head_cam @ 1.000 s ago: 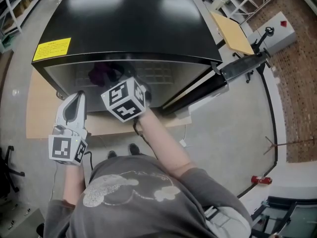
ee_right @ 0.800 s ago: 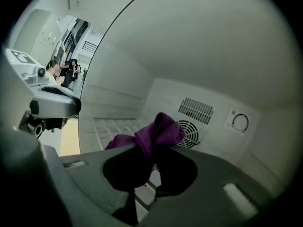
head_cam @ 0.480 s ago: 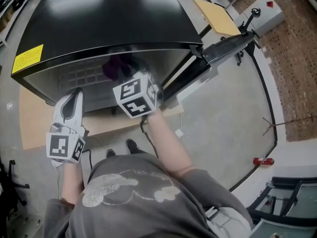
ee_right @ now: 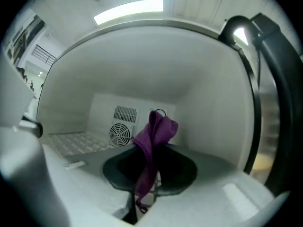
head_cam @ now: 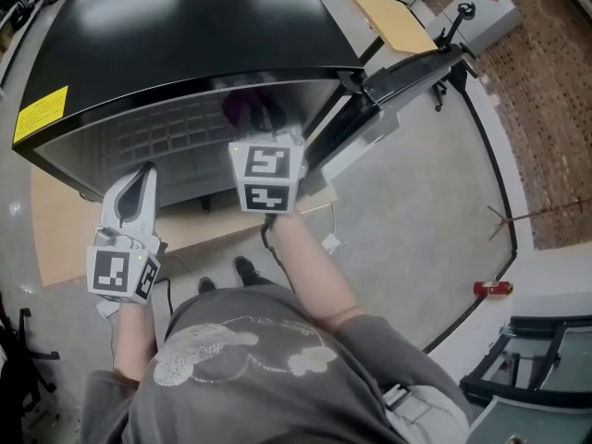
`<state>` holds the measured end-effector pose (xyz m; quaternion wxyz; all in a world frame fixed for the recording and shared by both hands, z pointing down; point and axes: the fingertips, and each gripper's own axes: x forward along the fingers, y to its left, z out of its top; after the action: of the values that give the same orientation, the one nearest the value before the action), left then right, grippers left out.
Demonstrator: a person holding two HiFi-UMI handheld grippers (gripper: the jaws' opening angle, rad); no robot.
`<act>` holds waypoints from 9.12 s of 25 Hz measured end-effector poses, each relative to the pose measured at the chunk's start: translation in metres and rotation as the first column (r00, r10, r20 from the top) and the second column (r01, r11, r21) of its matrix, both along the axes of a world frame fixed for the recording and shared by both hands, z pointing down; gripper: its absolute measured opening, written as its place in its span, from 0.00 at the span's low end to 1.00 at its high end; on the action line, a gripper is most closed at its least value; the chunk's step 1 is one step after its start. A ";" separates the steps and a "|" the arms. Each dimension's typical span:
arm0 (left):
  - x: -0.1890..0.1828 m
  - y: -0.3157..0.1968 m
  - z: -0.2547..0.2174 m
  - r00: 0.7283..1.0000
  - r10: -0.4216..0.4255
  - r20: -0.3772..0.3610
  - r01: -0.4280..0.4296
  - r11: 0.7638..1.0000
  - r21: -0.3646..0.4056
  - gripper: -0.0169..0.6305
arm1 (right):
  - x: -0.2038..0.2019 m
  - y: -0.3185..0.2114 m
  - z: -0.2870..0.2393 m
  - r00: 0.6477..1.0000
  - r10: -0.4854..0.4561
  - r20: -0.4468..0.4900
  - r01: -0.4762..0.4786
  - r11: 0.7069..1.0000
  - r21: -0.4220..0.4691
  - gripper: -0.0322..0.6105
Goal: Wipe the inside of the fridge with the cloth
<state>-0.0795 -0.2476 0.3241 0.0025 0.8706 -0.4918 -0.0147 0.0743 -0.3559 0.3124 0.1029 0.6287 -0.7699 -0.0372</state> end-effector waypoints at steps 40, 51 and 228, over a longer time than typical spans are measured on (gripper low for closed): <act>-0.009 0.027 0.057 0.998 0.063 0.032 -0.060 0.996 -0.069 0.05 | -0.093 0.149 0.068 0.922 -0.382 -0.058 0.384 0.922 0.040 0.11; -0.099 0.038 0.082 0.984 -0.162 0.079 0.169 0.982 -0.087 0.05 | -0.178 0.120 0.141 0.850 -0.526 -0.031 0.523 0.849 -0.073 0.11; 0.059 0.439 0.045 0.999 0.048 0.007 -0.047 0.997 -0.065 0.05 | 0.030 0.508 0.071 0.977 -0.203 0.065 0.204 0.979 -0.001 0.12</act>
<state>-0.0207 0.1912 0.3692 0.0291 0.8815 -0.4713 0.0049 0.1046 0.1517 0.3838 0.0761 0.5471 -0.8332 -0.0242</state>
